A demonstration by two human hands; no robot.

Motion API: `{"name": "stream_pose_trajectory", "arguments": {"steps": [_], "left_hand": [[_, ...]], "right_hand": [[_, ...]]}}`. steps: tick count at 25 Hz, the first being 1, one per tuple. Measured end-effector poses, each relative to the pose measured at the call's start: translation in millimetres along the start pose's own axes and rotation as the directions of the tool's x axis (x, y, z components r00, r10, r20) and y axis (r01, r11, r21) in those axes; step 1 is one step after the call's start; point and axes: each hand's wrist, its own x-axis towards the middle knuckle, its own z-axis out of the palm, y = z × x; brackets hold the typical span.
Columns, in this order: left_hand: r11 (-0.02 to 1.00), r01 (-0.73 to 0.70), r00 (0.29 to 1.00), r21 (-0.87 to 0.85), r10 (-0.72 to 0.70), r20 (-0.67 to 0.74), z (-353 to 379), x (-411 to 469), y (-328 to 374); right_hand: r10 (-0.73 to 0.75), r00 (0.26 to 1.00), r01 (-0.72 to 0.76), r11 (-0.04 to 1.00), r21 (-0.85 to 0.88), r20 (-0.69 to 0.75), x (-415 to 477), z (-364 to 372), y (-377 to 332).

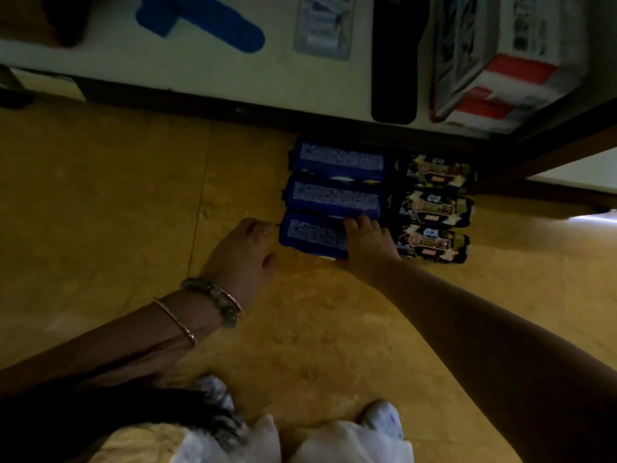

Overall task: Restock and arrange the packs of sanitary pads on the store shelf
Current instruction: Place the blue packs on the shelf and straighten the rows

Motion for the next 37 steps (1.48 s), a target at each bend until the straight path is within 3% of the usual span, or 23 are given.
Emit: {"name": "stream_pose_trajectory", "arguments": {"steps": [3, 6, 12, 18, 24, 27, 33, 37], "left_hand": [[1.000, 0.003, 1.000, -0.011, -0.003, 0.008, 13.1, 11.2, -4.5], [1.000, 0.012, 1.000, -0.017, -0.011, 0.018, 16.9, 15.3, -4.3], [0.999, 0.035, 0.999, -0.007, -0.035, 0.003, -10.0, -5.9, 1.8], [0.994, 0.076, 0.997, -0.074, -0.077, -0.020, -69.5, -42.0, 28.1], [0.962, 0.057, 0.992, -0.268, -0.086, -0.096, -131.0, -66.6, 60.0], [0.921, -0.023, 0.986, -0.389, -0.044, -0.163, -167.9, -91.6, 79.6], [0.892, -0.160, 0.952, -0.423, 0.027, -0.303, -267.5, -181.0, 134.7], [0.886, -0.168, 0.940, -0.432, 0.012, -0.341, -351.7, -236.9, 181.1]], "right_hand": [[-0.001, 0.998, -0.008, 0.989, -0.147, -0.067, 8.2, 20.8, -2.2], [-0.007, 0.995, -0.011, 0.983, -0.185, -0.101, 16.0, 23.6, -5.2], [-0.005, 0.998, 0.004, 1.000, -0.020, -0.064, -9.3, -17.2, -3.7], [-0.011, 0.996, 0.034, 0.964, 0.264, -0.090, -65.1, -113.3, 1.1], [-0.117, 0.973, 0.180, 0.924, 0.339, -0.198, -128.6, -223.6, -4.4], [-0.158, 0.964, 0.235, 0.881, 0.410, -0.214, -175.0, -273.1, -8.4], [-0.173, 0.943, 0.295, 0.830, 0.473, -0.283, -297.2, -378.8, -13.7], [-0.122, 0.932, 0.304, 0.777, 0.552, -0.341, -379.9, -462.5, -21.0]]}}
